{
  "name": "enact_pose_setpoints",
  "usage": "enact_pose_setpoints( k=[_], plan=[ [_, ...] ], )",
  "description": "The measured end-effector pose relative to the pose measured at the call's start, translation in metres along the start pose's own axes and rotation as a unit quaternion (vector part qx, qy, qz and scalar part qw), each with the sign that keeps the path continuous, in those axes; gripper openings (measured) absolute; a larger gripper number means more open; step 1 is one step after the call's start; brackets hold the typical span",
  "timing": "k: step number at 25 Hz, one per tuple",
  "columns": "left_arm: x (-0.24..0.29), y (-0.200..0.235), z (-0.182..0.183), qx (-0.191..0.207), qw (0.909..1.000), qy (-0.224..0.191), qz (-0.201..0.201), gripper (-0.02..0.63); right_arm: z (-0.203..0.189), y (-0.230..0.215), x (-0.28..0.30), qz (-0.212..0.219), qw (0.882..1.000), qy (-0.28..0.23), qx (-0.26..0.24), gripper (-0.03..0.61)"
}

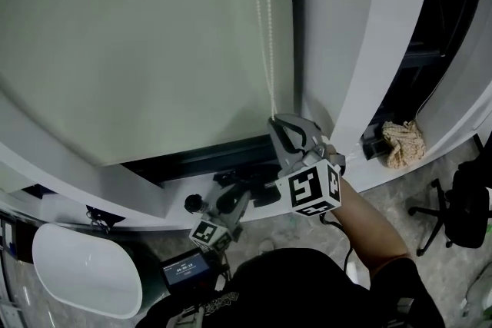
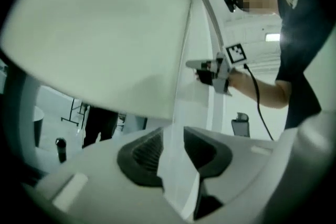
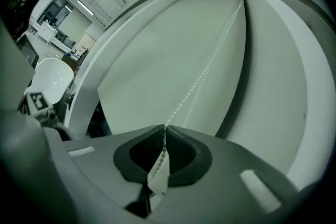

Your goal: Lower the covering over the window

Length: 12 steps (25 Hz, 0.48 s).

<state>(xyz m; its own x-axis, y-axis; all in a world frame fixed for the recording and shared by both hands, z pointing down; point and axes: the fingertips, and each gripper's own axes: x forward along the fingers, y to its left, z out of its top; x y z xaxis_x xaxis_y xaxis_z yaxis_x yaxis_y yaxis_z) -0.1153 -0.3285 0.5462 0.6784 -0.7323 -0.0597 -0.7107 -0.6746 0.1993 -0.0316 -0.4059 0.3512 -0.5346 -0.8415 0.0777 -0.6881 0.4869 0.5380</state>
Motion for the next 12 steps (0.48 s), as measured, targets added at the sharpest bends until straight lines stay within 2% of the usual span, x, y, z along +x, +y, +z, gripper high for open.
enact_pose_setpoints(
  k=[4, 7, 9, 12],
  plan=[
    [0.006, -0.005, 0.085, 0.043, 0.9970, -0.063, -0.015, 0.107, -0.075, 0.065, -0.003, 0.042, 0.995, 0.070, -0.052, 0.017],
    [0.015, -0.020, 0.140, 0.042, 0.9913, -0.111, -0.056, 0.106, -0.127, 0.103, -0.010, 0.081, 0.988, 0.123, -0.050, 0.017],
    [0.026, -0.032, 0.164, 0.039, 0.9864, -0.131, -0.091, 0.101, -0.161, 0.124, -0.017, 0.103, 0.981, 0.156, -0.046, 0.017],
    [0.051, -0.055, 0.176, 0.023, 0.9794, -0.133, -0.150, 0.103, -0.198, 0.146, -0.025, 0.124, 0.972, 0.195, -0.043, 0.017]
  ],
)
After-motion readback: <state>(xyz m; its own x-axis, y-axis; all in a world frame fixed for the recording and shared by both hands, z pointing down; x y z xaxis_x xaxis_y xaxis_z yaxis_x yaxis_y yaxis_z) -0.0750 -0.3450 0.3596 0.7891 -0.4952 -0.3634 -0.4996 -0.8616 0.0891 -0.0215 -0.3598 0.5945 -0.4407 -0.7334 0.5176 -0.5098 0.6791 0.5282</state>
